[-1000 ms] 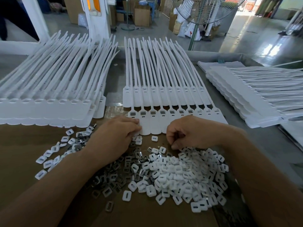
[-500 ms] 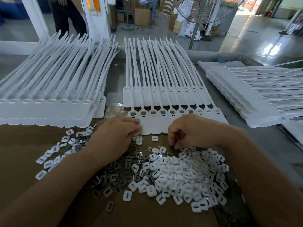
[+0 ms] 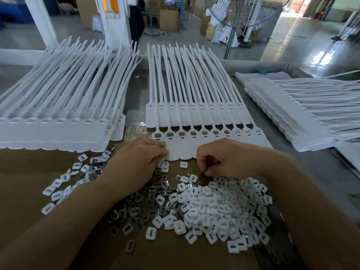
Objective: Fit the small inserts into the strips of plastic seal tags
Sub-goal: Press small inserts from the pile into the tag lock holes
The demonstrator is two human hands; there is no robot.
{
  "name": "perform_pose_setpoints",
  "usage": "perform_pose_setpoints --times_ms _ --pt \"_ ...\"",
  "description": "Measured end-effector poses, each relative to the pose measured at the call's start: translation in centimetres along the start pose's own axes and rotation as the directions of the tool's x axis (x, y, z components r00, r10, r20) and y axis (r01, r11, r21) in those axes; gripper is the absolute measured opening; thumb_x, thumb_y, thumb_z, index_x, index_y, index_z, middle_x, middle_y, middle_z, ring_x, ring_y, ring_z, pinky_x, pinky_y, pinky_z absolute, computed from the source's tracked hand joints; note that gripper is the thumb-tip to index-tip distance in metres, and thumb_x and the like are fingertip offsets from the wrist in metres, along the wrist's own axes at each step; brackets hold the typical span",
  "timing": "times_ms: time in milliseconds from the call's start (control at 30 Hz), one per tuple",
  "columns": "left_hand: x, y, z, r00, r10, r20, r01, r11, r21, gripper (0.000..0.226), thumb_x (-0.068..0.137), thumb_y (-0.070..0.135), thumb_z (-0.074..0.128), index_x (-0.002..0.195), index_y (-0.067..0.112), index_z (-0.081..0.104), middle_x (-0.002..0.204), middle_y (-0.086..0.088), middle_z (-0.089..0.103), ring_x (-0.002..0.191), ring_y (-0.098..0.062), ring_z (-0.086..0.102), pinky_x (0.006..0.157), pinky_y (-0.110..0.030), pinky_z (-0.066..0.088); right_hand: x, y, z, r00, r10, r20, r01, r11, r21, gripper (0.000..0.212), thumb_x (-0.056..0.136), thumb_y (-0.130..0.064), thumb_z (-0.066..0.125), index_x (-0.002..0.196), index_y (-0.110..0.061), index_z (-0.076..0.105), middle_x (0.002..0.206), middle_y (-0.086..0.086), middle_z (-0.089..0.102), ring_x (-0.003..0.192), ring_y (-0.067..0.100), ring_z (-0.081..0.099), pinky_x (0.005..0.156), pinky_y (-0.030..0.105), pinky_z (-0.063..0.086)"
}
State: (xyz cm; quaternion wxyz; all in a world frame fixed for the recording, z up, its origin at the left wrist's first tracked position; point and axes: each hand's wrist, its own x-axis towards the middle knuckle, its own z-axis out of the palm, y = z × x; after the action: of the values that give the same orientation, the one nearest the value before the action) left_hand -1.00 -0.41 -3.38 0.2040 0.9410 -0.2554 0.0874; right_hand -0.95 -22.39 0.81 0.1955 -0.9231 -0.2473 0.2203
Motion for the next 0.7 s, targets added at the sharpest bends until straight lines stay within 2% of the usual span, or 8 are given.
perform_pose_setpoints --times_ms 100,200,300,400,467,567,700 --pt "0.0 0.0 0.0 1.0 0.0 0.002 0.0 1.0 0.002 0.027 0.091 0.023 0.049 0.115 0.026 0.062 0.127 0.012 0.054 0.118 -0.006 0.046 0.093 -0.012 0.021 0.0 -0.2 0.1 1.0 -0.013 0.006 0.013 1.0 0.005 0.031 0.085 -0.013 0.063 0.073 -0.04 0.052 0.08 -0.019 0.056 0.073 -0.009 0.053 0.066 0.008 0.042" --pt "0.1 0.1 0.0 1.0 0.0 -0.002 0.0 1.0 0.005 0.027 0.091 0.023 0.049 0.115 0.026 0.062 0.127 0.011 0.055 0.118 -0.006 0.046 0.094 -0.012 0.022 -0.3 -0.6 -0.2 0.999 -0.048 -0.015 0.049 0.997 0.058 0.03 0.084 -0.008 0.062 0.075 -0.037 0.058 0.076 -0.021 0.059 0.074 -0.012 0.054 0.067 0.004 0.041" --pt "0.2 0.0 0.1 1.0 0.001 0.002 -0.001 1.0 0.004 0.028 0.092 0.025 0.048 0.116 0.026 0.062 0.128 0.012 0.054 0.119 -0.005 0.045 0.095 -0.013 0.022 -0.6 -0.1 -1.0 0.97 -0.035 -0.242 0.063 0.992 0.109 0.031 0.084 -0.007 0.063 0.074 -0.037 0.061 0.076 -0.021 0.062 0.075 -0.011 0.056 0.067 0.003 0.041" --pt "0.0 -0.1 0.1 1.0 -0.002 0.009 0.002 1.0 0.003 0.028 0.092 0.025 0.047 0.117 0.027 0.061 0.129 0.012 0.053 0.121 -0.005 0.043 0.097 -0.014 0.023 -0.7 1.8 -2.0 0.855 0.117 -0.506 -0.002 0.975 0.223 0.032 0.085 -0.004 0.061 0.073 -0.034 0.063 0.077 -0.017 0.064 0.072 -0.005 0.059 0.064 0.006 0.042" --pt "0.0 -0.1 0.1 1.0 -0.002 0.006 0.002 1.0 0.002 0.029 0.092 0.025 0.047 0.117 0.027 0.061 0.129 0.013 0.052 0.121 -0.005 0.043 0.098 -0.016 0.024 -0.8 3.4 -2.4 0.772 0.241 -0.588 -0.059 0.948 0.312 0.032 0.086 -0.002 0.059 0.073 -0.031 0.062 0.074 -0.013 0.063 0.07 0.002 0.058 0.064 0.015 0.041" --pt "0.1 -0.1 0.1 1.0 -0.002 0.002 0.002 1.0 0.005 0.028 0.092 0.025 0.047 0.117 0.027 0.061 0.129 0.013 0.053 0.12 -0.005 0.044 0.096 -0.014 0.023 -0.9 5.3 -2.6 0.698 0.372 -0.612 -0.112 0.901 0.42 0.028 0.086 0.0 0.056 0.078 -0.025 0.065 0.072 -0.011 0.061 0.066 0.001 0.052 0.059 0.018 0.035" --pt "-0.1 -0.1 0.1 1.0 0.0 0.001 0.0 1.0 0.003 0.028 0.091 0.024 0.049 0.116 0.026 0.062 0.128 0.011 0.054 0.12 -0.006 0.045 0.095 -0.014 0.024 -0.6 6.6 -2.3 0.677 0.452 -0.581 -0.165 0.862 0.478 0.031 0.086 0.001 0.055 0.073 -0.026 0.064 0.073 -0.009 0.062 0.066 0.002 0.052 0.058 0.017 0.035"
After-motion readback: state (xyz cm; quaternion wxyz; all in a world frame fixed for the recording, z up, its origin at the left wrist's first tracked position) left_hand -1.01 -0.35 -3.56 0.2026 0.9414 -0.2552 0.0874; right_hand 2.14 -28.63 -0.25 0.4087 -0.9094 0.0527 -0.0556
